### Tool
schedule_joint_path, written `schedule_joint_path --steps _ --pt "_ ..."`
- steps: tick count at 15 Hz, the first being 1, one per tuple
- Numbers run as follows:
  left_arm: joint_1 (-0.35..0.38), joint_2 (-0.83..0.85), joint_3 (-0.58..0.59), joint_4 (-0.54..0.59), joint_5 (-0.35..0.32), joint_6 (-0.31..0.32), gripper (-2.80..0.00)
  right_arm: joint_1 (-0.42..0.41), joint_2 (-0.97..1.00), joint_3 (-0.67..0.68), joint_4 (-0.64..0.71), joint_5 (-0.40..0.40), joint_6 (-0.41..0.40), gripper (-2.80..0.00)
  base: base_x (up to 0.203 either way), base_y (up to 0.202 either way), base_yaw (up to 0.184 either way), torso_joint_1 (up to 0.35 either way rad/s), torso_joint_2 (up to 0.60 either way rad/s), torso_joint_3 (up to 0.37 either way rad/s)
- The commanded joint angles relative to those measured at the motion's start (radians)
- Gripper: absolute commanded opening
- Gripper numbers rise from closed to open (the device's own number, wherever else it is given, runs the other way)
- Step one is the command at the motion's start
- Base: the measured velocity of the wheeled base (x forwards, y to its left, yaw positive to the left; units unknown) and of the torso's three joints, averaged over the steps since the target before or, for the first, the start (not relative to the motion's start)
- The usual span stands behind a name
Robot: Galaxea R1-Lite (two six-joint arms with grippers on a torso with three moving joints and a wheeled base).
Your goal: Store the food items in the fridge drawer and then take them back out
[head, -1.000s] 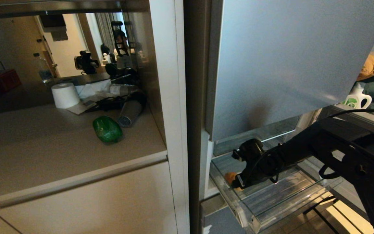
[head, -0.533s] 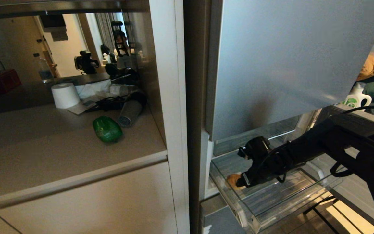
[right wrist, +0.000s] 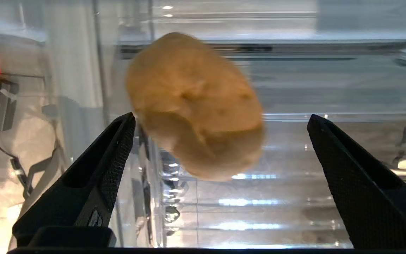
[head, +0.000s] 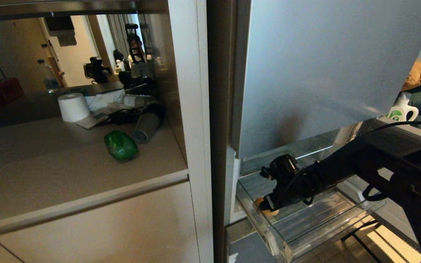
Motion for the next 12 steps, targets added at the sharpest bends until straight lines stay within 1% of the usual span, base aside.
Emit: schedule_joint_path --steps 1,12 --pt "0.000 0.001 0.011 0.000 0.000 0.001 -2.80 0.006 0.025 -0.002 -0.002 -0.001 -0.002 0.00 0.000 0.000 0.000 0.000 0.00 0.000" --pt "0.000 0.001 0.011 0.000 0.000 0.000 -2.80 0.006 0.034 0.012 -0.004 -0.013 0.005 0.00 0.000 0.000 0.000 0.000 0.00 0.000"
